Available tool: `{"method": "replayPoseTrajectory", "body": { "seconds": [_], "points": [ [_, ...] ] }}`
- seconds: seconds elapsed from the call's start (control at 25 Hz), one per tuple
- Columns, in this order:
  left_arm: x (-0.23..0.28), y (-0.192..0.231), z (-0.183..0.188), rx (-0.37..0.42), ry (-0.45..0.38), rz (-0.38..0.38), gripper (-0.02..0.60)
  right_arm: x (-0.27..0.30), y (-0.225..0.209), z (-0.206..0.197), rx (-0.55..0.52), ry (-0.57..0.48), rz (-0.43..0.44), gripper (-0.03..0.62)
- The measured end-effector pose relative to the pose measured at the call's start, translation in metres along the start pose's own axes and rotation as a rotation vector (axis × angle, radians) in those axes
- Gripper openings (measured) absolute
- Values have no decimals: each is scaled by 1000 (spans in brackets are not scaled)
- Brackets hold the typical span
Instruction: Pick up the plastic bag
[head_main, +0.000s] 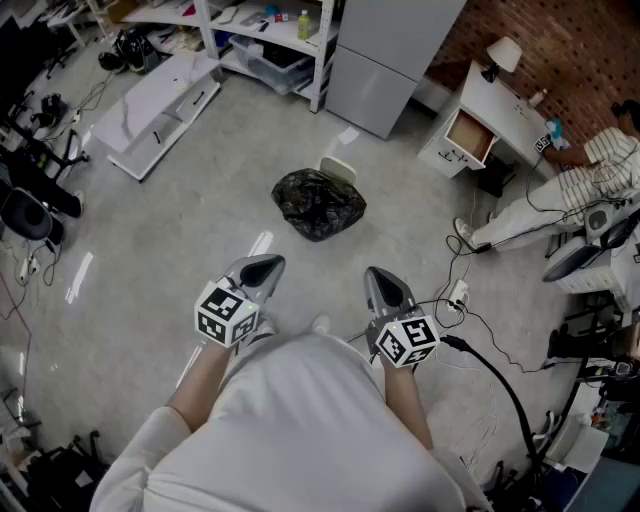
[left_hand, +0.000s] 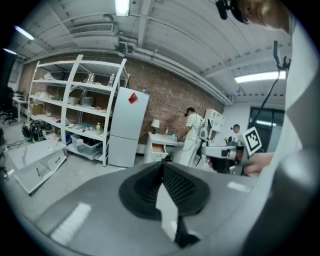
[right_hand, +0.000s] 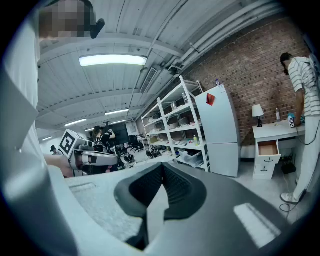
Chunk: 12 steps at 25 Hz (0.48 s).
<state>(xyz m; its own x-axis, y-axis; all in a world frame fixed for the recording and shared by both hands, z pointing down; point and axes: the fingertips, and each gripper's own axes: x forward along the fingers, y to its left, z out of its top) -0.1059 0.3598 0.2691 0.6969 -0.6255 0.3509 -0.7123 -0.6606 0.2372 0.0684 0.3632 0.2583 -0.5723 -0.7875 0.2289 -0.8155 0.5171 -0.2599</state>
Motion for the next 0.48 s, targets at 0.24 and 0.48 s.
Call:
{"method": "replayPoseTrajectory", "body": {
  "seconds": [0.24,0.48],
  "points": [
    [-1,1,1,-7,3,3,3,2,1,1,4,5,4,2],
    [-2,0,-3,-18,7,12,3,4,1,-1,4,8,18,2]
  ]
}}
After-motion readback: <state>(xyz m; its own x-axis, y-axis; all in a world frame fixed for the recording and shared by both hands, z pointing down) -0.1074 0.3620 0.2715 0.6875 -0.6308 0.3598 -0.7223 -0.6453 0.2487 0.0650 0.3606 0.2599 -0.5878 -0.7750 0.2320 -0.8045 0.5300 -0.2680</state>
